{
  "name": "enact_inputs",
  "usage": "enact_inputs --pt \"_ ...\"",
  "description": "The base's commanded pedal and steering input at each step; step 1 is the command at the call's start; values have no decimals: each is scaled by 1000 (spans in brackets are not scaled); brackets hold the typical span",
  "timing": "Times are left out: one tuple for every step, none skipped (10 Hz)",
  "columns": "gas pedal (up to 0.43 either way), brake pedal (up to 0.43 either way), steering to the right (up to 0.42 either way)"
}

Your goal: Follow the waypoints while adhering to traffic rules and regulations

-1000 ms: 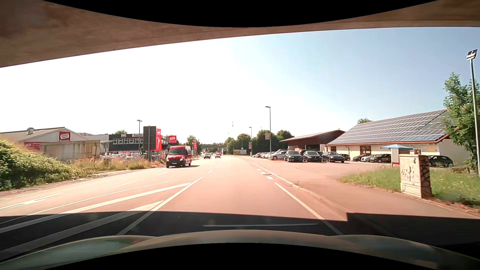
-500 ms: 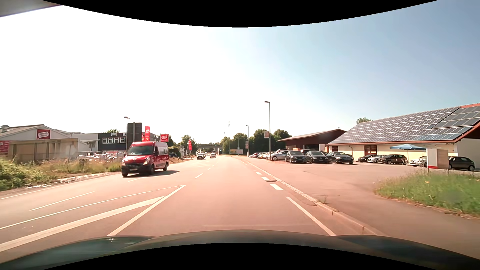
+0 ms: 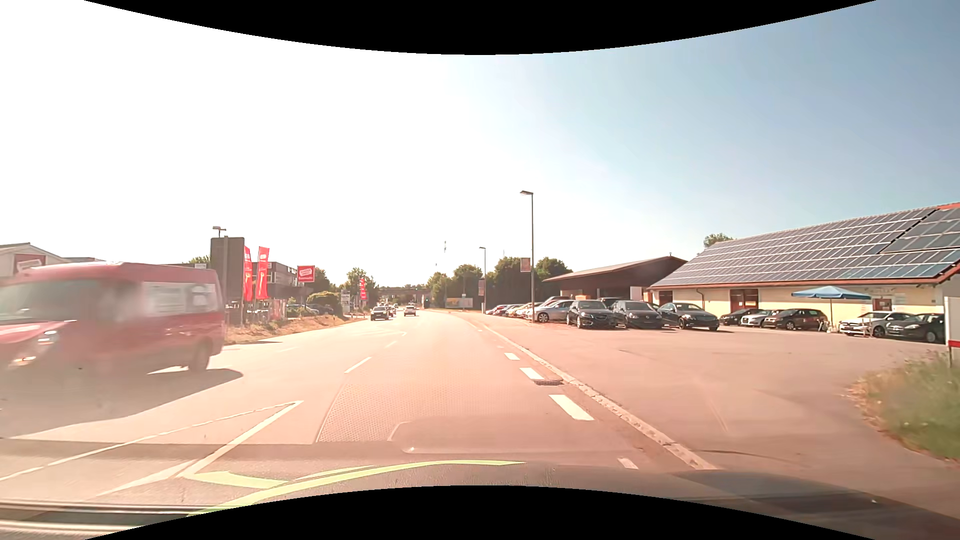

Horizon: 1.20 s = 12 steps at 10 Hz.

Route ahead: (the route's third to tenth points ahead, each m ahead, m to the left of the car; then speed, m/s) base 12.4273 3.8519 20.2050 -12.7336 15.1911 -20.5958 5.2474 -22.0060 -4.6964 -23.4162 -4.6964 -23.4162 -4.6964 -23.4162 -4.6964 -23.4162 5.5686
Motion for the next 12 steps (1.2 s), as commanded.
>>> enact_inputs --pt "0 201 86" --pt "0 201 106" --pt "0 201 123" --pt "0 201 144" --pt "0 201 161" --pt "0 201 176" --pt "0 207 187" --pt "0 195 197" --pt "0 189 213" --pt "0 171 231" --pt "0 122 257" --pt "0 43 285"
